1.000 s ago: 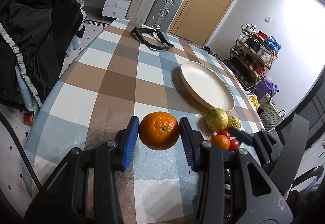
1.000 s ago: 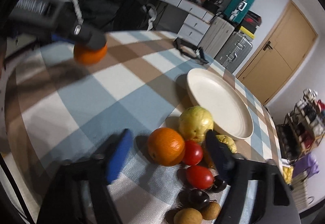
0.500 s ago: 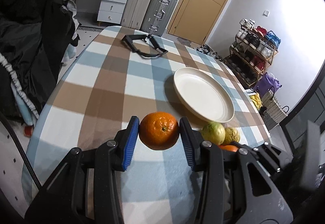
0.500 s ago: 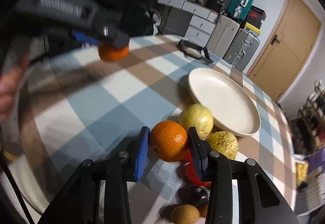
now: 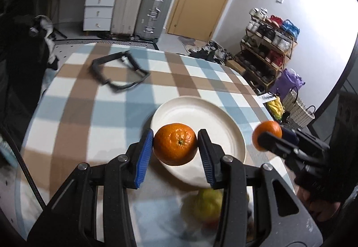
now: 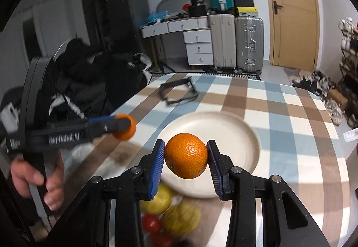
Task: Organize fruits
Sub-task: 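Carry both oranges onto the cream plate and open both tools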
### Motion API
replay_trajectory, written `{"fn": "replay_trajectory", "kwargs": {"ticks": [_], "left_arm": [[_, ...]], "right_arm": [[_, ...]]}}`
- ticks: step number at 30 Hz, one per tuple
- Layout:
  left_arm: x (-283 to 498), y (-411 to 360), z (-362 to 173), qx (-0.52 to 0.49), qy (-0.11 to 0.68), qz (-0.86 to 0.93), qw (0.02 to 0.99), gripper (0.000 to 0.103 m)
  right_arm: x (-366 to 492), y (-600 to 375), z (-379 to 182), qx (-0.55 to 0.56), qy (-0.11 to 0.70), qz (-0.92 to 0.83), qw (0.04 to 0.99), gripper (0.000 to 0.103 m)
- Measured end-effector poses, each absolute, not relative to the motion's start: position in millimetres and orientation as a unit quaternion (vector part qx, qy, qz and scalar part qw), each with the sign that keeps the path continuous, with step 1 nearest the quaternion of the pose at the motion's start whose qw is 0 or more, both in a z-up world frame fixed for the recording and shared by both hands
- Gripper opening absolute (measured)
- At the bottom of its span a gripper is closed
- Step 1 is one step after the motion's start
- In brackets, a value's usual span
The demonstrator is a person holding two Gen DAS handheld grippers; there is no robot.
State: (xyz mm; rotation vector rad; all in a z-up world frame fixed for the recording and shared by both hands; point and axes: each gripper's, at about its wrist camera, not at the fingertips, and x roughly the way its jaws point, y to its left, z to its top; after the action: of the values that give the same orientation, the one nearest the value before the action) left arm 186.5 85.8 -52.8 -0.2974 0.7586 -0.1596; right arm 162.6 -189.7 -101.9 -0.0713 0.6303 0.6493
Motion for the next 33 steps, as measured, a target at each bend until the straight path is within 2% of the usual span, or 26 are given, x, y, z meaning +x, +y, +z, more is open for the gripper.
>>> {"fn": "replay_trajectory", "kwargs": {"ticks": [7,15,24,33], "left_arm": [[268,60,-66,-0.123,0.398,-0.099,0.904,0.038],[321,45,-108,-0.113,0.434,-0.099,0.888,0.038],[341,44,-133,-0.118,0.450,-0.105,0.879,0.038],[344,50,-136,-0.148,0.454,-0.103,0.872,0.040]], "right_arm": [[245,-205,-93,0.037,0.335,0.325,0.883,0.039],[319,-207,-136,0.116,0.400,0.337,0.844,0.039],[348,-204,-174,0.145,0.440,0.330,0.822,0.039],[351,-202,-180,0.149,0.443,0.323,0.823,0.040]]}}
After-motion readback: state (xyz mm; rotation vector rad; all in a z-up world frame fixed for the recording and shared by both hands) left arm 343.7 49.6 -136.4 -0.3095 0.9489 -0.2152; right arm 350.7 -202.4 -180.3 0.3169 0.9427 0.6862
